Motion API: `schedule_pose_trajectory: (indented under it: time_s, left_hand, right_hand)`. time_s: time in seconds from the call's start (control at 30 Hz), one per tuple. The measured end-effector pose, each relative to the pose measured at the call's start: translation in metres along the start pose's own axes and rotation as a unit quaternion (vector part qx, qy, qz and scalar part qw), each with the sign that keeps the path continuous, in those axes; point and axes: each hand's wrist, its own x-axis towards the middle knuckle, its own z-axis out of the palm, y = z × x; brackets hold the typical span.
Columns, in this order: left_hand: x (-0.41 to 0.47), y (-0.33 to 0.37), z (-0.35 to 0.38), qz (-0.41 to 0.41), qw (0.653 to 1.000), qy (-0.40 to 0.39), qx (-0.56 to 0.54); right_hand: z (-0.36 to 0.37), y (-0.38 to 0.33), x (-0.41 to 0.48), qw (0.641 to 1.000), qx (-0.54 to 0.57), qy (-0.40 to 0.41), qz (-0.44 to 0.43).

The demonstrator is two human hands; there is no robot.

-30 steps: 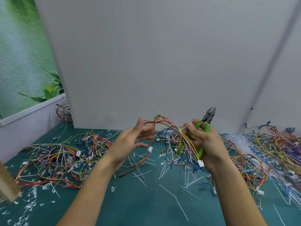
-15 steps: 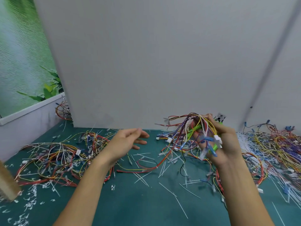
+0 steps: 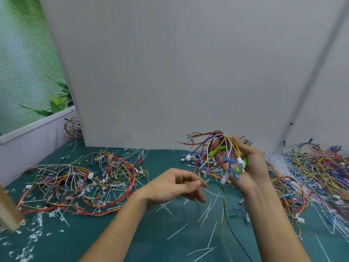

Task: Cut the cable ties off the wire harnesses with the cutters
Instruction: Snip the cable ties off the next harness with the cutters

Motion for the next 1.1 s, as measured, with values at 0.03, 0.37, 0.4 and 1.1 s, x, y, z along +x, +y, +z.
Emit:
schedule_pose_trajectory:
  time_s: [0.03, 0.37, 0.4, 1.1]
  left_hand:
    - [0.000, 0.002, -0.001, 0.006, 1.000, 0.014, -0.025]
    - [0.006, 0.007, -0.010, -0.022, 0.923, -0.001, -0.385]
    - [0.006, 0.006, -0.012, -0.023, 0.916, -0.028, -0.400]
    - [0.008, 0.014, 0.008, 0.039, 0.942, 0.102, -0.316]
  right_hand:
    - [0.001, 0.001, -0.001, 1.000, 0.003, -0.016, 0.002]
    - [0.001, 0.019, 0.002, 0.985, -0.139, -0.075, -0.069]
    - [-0.001, 0.019, 0.002, 0.981, -0.158, -0.076, -0.078]
    - [0.005, 0.022, -0.008, 0.804, -0.558, -0.063, -0.193]
